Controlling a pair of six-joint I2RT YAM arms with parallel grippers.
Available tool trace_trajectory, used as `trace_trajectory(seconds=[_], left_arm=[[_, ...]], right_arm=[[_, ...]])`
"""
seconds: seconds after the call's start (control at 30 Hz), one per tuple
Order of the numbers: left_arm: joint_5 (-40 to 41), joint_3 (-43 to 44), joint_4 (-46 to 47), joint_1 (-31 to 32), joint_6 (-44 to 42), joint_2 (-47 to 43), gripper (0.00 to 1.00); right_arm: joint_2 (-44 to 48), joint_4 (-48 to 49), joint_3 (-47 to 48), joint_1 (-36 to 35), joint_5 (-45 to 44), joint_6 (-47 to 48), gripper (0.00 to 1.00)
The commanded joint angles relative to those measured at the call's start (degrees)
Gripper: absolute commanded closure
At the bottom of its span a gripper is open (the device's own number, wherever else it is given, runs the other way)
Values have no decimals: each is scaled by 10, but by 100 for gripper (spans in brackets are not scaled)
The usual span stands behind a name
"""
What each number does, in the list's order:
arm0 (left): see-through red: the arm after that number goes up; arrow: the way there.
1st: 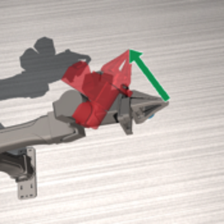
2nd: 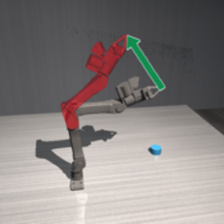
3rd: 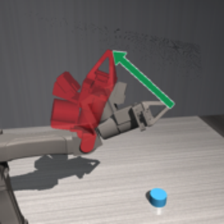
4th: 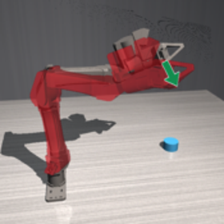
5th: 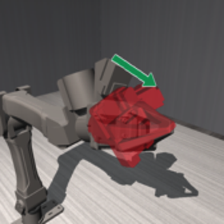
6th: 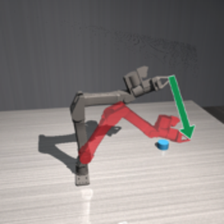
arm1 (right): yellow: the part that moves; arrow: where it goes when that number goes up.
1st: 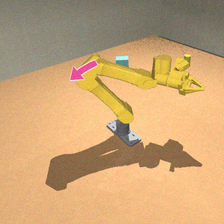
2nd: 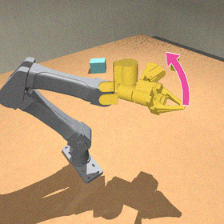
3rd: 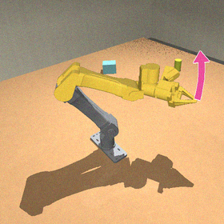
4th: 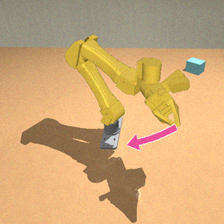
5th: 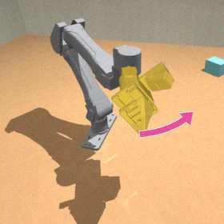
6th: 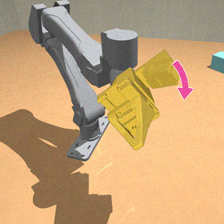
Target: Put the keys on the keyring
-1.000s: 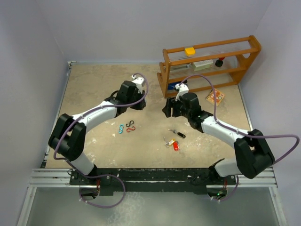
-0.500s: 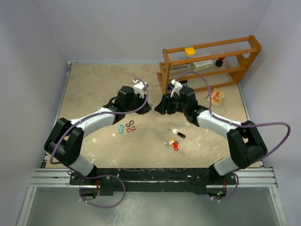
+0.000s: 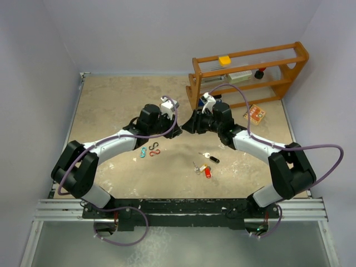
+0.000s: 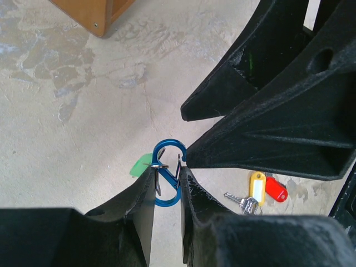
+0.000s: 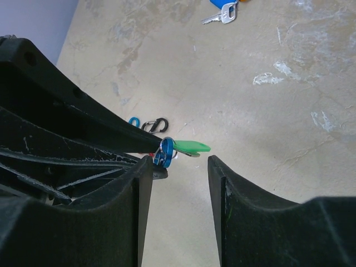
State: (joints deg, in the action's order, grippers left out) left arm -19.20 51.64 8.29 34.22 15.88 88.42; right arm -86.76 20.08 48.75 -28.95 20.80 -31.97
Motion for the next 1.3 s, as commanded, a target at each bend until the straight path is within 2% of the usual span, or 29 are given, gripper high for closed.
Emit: trace_trajectory(seconds=[0.0, 0.73, 0.87, 1.03, 1.27], left_arm=[[-17, -6, 39, 3, -12, -27, 82], [-37, -12, 52, 16, -20, -19, 82], [-39, -12, 51, 17, -22, -17, 82], [-37, -12, 46, 18, -25, -16, 82], [-17, -23, 62, 18, -16, -36, 77]], right_arm=[[-4, 23, 25, 1, 22, -12, 54], [-22, 40, 26, 1, 36, -17, 76], [-21, 45, 24, 1, 35, -18, 84], [-15, 54, 17, 1, 29, -17, 100], [-8, 58, 3, 5, 0, -22, 100]])
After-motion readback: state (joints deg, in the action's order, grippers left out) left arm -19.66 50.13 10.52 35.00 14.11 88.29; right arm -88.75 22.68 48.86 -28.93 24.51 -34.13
